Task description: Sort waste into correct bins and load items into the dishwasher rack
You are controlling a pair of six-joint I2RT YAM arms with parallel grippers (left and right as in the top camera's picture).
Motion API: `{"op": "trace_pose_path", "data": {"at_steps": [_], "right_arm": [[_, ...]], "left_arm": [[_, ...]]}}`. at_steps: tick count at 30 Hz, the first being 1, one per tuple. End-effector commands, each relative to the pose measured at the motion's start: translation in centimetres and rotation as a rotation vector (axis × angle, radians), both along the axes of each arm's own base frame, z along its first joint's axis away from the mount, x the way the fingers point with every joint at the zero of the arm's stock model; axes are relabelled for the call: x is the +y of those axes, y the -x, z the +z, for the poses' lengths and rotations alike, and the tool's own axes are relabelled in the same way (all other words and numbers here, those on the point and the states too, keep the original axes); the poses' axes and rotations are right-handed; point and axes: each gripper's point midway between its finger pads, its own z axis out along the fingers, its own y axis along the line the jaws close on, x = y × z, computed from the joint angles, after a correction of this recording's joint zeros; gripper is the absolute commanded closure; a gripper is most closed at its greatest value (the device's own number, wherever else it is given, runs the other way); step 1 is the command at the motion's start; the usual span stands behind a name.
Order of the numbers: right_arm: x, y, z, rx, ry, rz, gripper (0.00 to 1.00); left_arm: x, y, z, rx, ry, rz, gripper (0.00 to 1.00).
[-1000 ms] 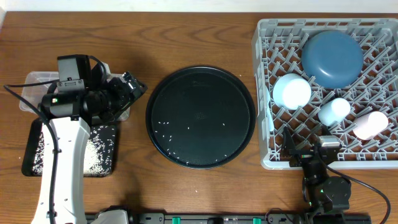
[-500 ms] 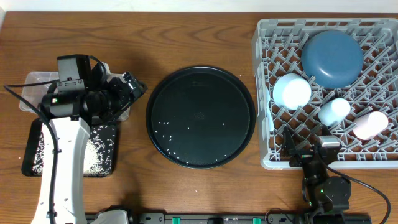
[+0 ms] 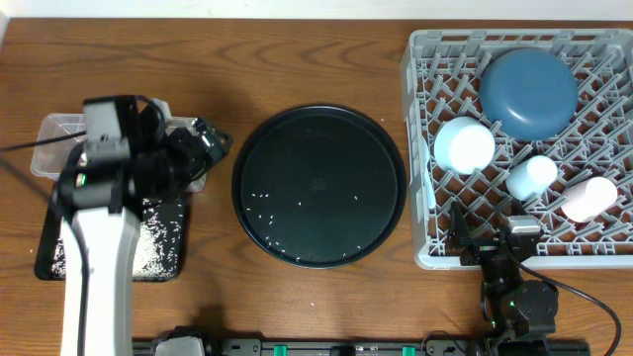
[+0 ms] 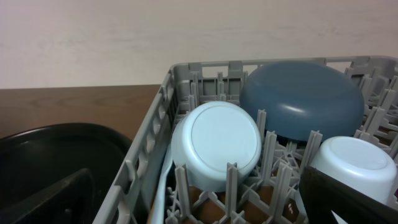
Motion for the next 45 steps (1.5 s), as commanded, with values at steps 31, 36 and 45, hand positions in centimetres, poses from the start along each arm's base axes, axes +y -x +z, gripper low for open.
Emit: {"op": "trace_pose_path", "data": {"at_steps": [31,36,45], "right_arm": [[-0.6,0.0,-0.1,0.0,0.013,-0.025,0.01],[-0.6,0.0,-0.1,0.0,0.013,-0.025,0.01],[-0.6,0.0,-0.1,0.001,0.013,-0.025,0.01]], "left_arm": [[1.6,13.1,1.3,-0.673,-0.244,0.141,0.02],[1.5,10.7,-0.9,-0.748,-0.238,0.151,0.02],[1.4,6.9,-2.7,-0.949,-0.218,0.18,0.02]]}}
